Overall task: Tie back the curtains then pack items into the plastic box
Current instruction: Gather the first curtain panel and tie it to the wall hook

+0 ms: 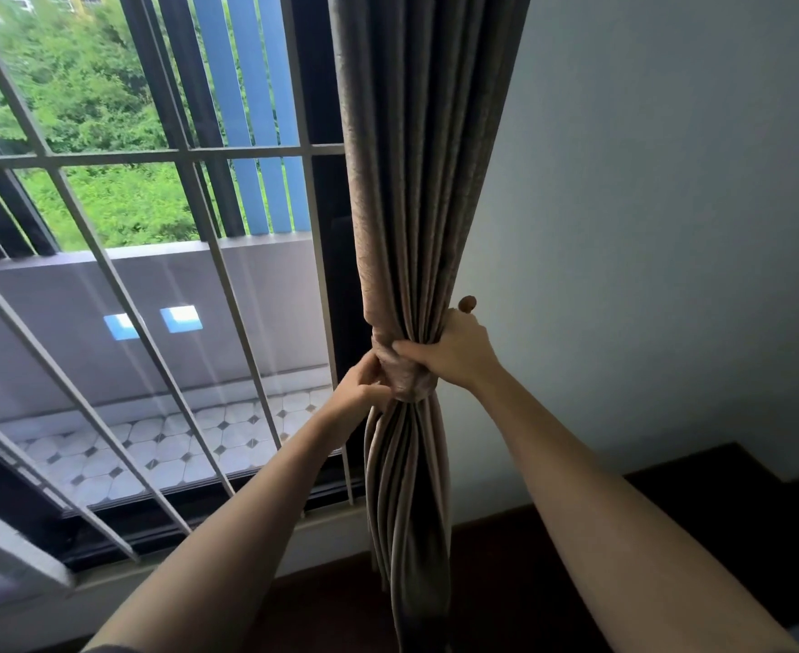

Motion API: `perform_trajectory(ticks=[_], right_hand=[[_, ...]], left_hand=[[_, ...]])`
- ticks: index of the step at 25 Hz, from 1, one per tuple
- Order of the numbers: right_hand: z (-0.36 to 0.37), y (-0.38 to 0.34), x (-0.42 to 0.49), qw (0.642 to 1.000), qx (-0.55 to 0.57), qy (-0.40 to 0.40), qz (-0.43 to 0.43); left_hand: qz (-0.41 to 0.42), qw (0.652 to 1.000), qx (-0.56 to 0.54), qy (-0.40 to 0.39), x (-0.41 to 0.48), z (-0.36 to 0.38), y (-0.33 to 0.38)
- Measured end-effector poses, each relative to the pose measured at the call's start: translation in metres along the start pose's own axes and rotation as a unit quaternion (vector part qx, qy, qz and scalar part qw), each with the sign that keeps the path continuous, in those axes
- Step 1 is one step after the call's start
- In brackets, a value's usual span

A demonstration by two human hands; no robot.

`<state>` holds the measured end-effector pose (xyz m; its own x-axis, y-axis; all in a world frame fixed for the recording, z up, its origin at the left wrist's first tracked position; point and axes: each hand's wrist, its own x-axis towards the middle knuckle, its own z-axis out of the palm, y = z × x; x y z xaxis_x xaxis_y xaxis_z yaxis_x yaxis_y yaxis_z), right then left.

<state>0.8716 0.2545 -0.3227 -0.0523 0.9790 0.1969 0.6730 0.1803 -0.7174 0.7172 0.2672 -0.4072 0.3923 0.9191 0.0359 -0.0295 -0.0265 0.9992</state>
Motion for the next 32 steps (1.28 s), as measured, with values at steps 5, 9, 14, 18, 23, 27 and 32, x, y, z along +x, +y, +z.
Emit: perform_trajectory(ticks=[5, 9, 14, 18, 23, 27, 32], right_hand=[[-0.018, -0.011, 0.011, 0.988, 0.098, -0.121, 0.004], [-0.033, -0.029, 0.02, 0.959, 0.148, -0.235, 0.064], [-0.031, -0.036, 0.027, 0.95, 0.154, -0.262, 0.067], [-0.028, -0.034, 0.027, 0.949, 0.166, -0.26, 0.063], [-0.029, -0.014, 0.032, 0.95, 0.154, -0.27, 0.014], [0.0, 0.049, 0.023, 0.97, 0.197, -0.113, 0.083], [0.045, 0.082, 0.015, 0.966, 0.137, -0.182, 0.125]], left_hand=[[0.005, 0.983, 0.18, 0.036, 0.013, 0.003, 0.004], [0.019, 0.972, 0.191, 0.137, 0.012, 0.015, 0.006], [0.045, 0.968, 0.118, 0.219, 0.016, 0.031, 0.007], [0.041, 0.955, 0.088, 0.281, 0.019, 0.035, 0.0], [0.035, 0.951, 0.109, 0.288, 0.022, 0.019, -0.003], [0.03, 0.95, 0.137, 0.279, 0.024, 0.007, -0.005], [0.051, 0.955, 0.151, 0.248, 0.016, 0.005, 0.0]])
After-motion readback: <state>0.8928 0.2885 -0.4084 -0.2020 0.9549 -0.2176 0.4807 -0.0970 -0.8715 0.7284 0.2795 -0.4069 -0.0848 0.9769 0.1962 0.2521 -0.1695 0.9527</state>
